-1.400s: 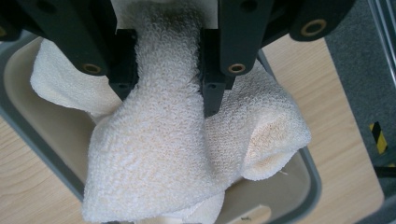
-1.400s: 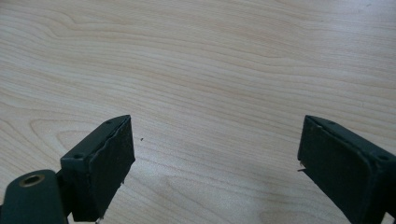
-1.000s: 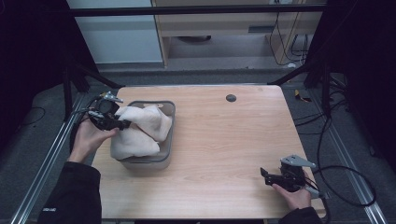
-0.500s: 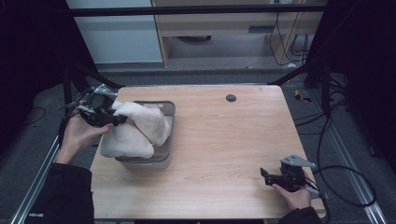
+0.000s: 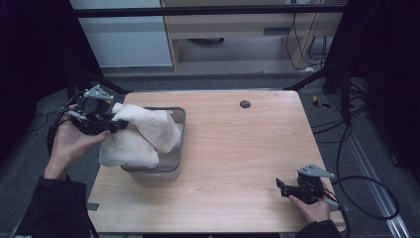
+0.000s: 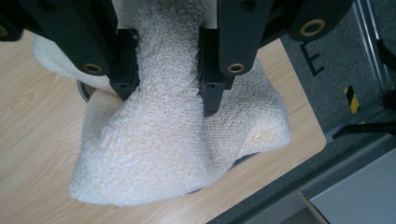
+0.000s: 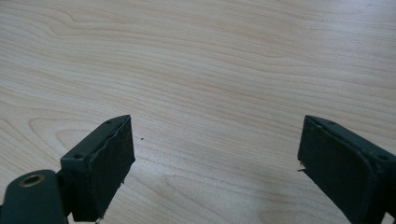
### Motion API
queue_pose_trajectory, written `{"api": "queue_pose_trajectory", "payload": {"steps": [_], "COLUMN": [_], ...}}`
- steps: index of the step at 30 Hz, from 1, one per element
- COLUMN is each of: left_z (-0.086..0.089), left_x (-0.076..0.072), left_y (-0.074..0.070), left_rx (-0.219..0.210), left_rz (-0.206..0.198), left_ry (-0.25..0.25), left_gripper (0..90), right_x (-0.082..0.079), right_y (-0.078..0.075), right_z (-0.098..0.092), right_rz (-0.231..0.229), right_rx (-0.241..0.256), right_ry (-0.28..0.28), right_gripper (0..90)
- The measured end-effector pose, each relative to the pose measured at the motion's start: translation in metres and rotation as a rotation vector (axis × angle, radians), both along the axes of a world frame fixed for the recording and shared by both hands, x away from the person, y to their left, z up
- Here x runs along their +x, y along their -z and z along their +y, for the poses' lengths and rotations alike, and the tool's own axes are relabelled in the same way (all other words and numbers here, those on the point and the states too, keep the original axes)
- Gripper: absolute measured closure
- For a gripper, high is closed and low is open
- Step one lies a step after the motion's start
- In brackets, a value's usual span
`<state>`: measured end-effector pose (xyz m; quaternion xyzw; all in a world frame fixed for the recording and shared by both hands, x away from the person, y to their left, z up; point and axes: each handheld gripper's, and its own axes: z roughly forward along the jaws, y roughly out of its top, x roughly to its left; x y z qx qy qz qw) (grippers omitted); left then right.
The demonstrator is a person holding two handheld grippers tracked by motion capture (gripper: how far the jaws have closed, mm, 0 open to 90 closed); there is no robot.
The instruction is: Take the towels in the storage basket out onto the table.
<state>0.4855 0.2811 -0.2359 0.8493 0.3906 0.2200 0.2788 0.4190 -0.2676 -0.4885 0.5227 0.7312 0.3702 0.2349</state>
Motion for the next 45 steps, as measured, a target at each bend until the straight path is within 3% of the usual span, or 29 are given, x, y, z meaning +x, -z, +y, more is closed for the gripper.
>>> {"api": "queue_pose_trajectory", "payload": {"steps": [10, 21, 34, 45], "left_z": [0.003, 0.001, -0.029, -0.064], "left_x": [-0.012, -0.018, -0.023, -0.021], "left_y": [-0.014, -0.017, -0.024, -0.022], "left_rx": [0.003, -0.009, -0.018, -0.008], "left_rz": [-0.019, -0.023, -0.046, -0.039], "left_ry": [0.014, 0.053, 0.136, 0.212], "left_gripper": [67.2, 67.3, 67.3, 67.3], "right_x": [0.000, -0.001, -0.001, -0.002], "right_y": [0.000, 0.000, -0.001, -0.002], "right_z": [0.000, 0.000, -0.001, -0.002], "right_rz": [0.001, 0.004, -0.004, -0.012], "right_rx": [0.000, 0.004, -0.003, -0.014], "right_ry": [-0.002, -0.002, 0.003, 0.001], "right_gripper": [10.7, 10.7, 10.8, 10.8]}}
